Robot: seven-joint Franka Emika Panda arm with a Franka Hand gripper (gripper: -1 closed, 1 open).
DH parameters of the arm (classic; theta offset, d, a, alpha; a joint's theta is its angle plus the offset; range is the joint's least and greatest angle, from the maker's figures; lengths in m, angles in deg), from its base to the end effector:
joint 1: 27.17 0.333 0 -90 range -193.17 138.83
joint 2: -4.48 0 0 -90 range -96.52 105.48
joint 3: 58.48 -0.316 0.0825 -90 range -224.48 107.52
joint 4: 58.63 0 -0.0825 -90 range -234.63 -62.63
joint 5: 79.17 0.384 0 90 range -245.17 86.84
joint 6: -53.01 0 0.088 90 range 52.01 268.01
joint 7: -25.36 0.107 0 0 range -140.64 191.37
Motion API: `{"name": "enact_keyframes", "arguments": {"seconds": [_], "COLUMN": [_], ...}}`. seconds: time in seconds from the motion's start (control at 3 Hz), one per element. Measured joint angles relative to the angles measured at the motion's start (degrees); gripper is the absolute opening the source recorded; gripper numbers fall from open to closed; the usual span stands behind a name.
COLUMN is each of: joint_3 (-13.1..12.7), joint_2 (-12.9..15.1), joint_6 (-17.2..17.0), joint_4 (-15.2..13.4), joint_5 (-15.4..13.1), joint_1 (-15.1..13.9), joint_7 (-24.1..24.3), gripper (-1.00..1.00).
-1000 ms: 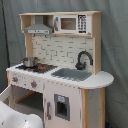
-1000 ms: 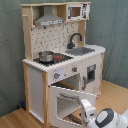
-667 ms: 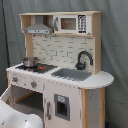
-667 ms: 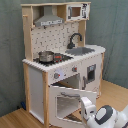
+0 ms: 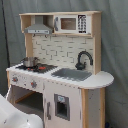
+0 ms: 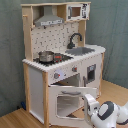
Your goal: Play with the kitchen
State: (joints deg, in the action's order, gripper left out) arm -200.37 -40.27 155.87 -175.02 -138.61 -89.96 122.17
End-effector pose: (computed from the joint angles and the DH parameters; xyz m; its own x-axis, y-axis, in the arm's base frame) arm 0.1823 0.5029 0.1580 0.2950 0.6991 0.6513 -0.2420 -0.6047 0.7588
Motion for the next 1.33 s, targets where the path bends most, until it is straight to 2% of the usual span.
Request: {"name": "enact_keyframes", "arguments": {"seconds": [0.33,1.0,1.33], "joint_3": [1.14,7.78,10.75], "joint_2": [2.03,2.28,2.27], "joint_6": [2.68,11.60,16.17], "joint_4": [-3.64,-5.26,-6.98], "joint_5": [-2.64,-7.05,-8.55], "joint_1": [-0.12,-0.96,-1.18], "joint_7": [2.35,2.89,3.28], "gripper": [1.00,1.00,1.00]}}
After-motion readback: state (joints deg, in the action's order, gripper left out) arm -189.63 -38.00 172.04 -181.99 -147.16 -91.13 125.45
